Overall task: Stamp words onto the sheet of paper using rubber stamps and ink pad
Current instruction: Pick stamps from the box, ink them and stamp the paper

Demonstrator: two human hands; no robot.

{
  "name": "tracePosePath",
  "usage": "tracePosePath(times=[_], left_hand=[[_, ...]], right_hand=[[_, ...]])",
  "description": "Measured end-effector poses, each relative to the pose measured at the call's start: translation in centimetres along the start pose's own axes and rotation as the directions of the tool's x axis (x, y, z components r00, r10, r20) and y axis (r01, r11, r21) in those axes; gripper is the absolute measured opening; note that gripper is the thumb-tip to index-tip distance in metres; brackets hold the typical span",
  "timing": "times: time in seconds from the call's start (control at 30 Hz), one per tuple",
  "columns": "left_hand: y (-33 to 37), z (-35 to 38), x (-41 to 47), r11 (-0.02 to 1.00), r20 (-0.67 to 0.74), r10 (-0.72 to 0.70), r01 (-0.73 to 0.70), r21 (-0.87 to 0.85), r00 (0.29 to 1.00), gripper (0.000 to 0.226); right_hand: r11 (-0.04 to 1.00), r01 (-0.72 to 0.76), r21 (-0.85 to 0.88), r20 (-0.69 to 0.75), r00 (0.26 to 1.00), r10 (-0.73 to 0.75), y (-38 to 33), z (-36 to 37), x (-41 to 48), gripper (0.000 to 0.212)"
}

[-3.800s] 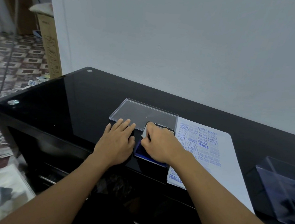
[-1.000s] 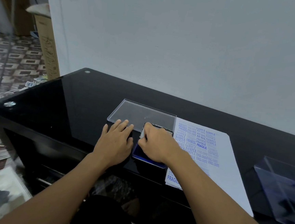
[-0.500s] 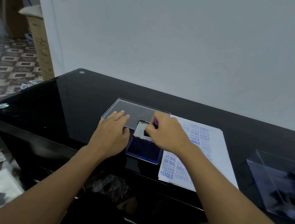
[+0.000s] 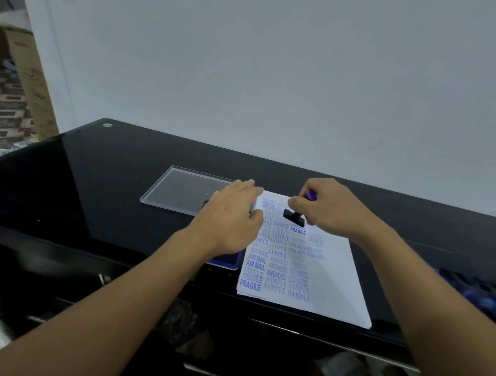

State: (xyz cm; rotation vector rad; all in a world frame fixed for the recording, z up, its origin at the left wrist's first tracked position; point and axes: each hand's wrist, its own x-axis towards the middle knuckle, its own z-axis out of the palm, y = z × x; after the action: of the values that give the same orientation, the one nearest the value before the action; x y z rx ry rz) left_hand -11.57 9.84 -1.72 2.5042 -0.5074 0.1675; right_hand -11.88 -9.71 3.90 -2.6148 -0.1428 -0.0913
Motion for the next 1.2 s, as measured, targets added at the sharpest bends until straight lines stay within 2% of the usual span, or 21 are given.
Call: tracePosePath(times=[0.23,0.4,0.63,1.2], left_hand=[[2.7,3.8,1.0,0.999,0.105,0.034,-0.038,0.028,0.994,0.051],[3.3,6.6,1.9,0.999,0.156,0.03,-0.035,0.029,0.987,0.05],[3.2,9.0,3.0,0.994,0.22,0.012,-0.035,0.101,0.975,0.05],[2.7,10.9,3.5,0.987,0.224,0.028,-0.063,0.151,0.974,0.049]], right_hand=[[0.987,-0.114,-0.11,0.037,0.992,0.119,4.4,-0.5,-0.9,0.025],[0.98,-0.159,-0.119,0.105,0.98,0.171,5.9,0.0,-1.3,0.025],[0.971,-0.104,-0.215,0.202,0.968,0.149,6.5,0.9,-1.5,0.021],[0.967,-0.051,-0.249,0.217,0.97,0.107,8.0,2.4,-0.7,0.022]])
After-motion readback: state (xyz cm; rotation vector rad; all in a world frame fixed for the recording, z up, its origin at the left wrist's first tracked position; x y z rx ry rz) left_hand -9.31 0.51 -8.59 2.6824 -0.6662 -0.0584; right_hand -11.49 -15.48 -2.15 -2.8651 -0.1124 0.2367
